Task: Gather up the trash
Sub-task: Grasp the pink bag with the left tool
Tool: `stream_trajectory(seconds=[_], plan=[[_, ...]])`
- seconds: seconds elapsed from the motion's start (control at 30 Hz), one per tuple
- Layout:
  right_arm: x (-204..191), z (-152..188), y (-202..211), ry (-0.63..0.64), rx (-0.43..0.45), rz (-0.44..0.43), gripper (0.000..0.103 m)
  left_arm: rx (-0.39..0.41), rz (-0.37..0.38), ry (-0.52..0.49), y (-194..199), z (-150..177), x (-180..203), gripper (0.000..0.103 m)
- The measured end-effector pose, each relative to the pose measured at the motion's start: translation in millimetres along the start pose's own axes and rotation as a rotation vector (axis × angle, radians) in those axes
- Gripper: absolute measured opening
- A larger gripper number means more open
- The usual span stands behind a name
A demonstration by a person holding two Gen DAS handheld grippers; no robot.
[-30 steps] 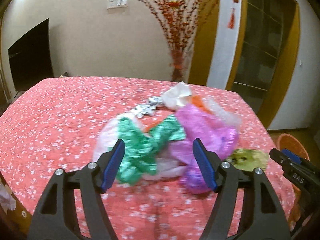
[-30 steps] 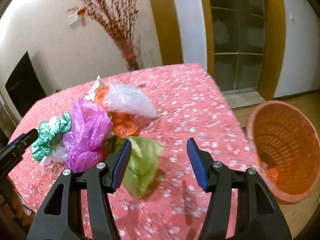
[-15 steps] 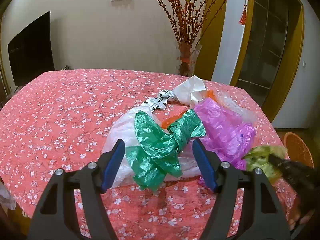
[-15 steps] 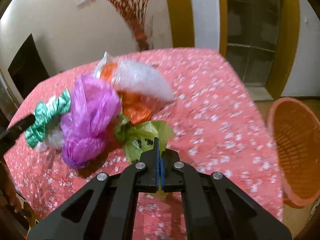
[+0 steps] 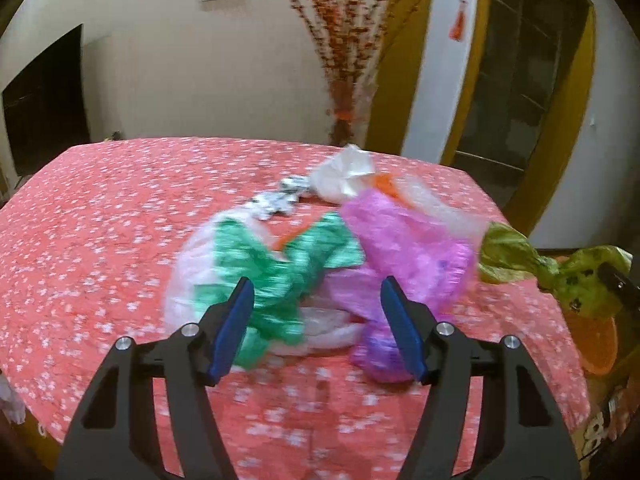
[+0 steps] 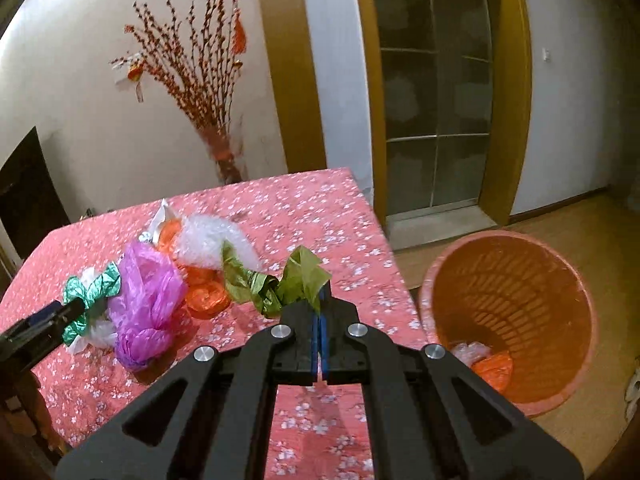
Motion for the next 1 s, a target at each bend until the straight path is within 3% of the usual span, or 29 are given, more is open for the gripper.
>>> stream_trajectory(seconds=[0.17,0.4,0.67,0.8,0.87,1.0], plan=[[9,-2,7,-0.006,0.02,0.018,0.0,-0.029,0.046,-0.044,-9,10,38,0.065],[25,5,8,-0.022,0.0,0.038,0.0,-0.075,0.004,-0.133,-34,34,69,0.063],[34,7,13,-0.039,-0.001,0.047,0.0,-0.072,0.048,-0.131,-39,32,74,0.023],[37,6,17,-0.044,0.006,0.05,0.0,-0.065,0.078,-0.089,-33,28,69,0.018],[38,5,19,-0.044,0.01,0.052,0.0,-0.057,0.095,-0.066,-30,23,67,0.008],[40,3,21,-0.048,0.018,0.054,0.0,-0.027,0.112,-0.061,-22,12,69,0.006]])
Point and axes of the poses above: each gripper's, at about its wrist camera, not at the fingertips, and y roughly against the way its jaws point, x to its right, z to its underside, the point moved 5 cm from there along -y, roughly the way its jaws point, and after that the axes turned 13 degrees about x, right-handed, at the moved point
